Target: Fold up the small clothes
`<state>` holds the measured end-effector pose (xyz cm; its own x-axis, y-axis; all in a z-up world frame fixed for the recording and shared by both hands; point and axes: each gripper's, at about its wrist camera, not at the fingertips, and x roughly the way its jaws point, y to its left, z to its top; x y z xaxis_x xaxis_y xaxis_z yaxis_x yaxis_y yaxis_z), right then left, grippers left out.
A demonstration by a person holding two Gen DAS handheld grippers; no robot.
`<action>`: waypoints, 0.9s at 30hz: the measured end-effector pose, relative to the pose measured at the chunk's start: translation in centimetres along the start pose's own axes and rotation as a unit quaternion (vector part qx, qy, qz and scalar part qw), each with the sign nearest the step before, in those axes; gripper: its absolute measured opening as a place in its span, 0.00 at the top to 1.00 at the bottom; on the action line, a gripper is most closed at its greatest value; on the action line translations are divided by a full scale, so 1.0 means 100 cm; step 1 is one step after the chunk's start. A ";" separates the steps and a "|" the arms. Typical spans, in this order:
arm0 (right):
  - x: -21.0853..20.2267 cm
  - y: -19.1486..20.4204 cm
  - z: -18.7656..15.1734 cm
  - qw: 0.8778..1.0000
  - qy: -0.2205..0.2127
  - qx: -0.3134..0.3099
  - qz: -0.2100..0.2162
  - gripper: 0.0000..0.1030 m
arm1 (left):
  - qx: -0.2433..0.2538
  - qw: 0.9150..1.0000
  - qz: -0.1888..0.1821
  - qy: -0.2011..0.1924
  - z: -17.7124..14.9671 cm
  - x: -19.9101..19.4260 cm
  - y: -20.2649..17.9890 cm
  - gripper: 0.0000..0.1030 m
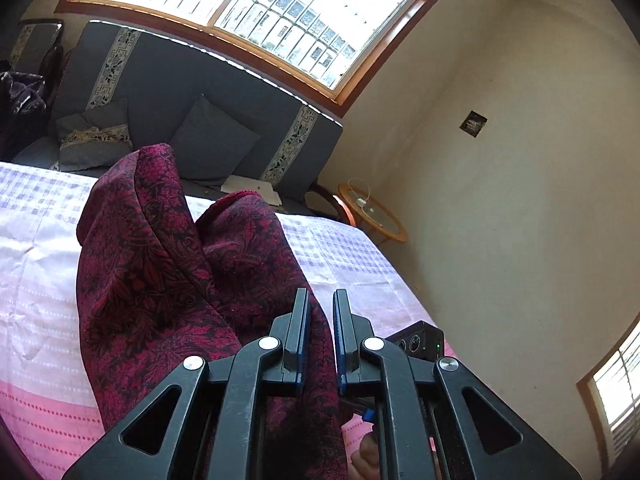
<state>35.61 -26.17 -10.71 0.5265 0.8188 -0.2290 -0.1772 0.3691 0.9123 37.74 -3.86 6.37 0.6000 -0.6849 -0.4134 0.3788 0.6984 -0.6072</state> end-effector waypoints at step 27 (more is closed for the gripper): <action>0.066 0.068 -0.024 0.984 0.125 -0.103 -0.074 0.52 | -0.177 0.975 0.102 -0.090 -0.020 -0.205 0.218 0.46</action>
<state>35.87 -17.21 -6.86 0.3436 0.8219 -0.4543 -0.2920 0.5533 0.7802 32.30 24.98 0.27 0.7629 -0.4694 -0.4445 -0.0096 0.6792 -0.7339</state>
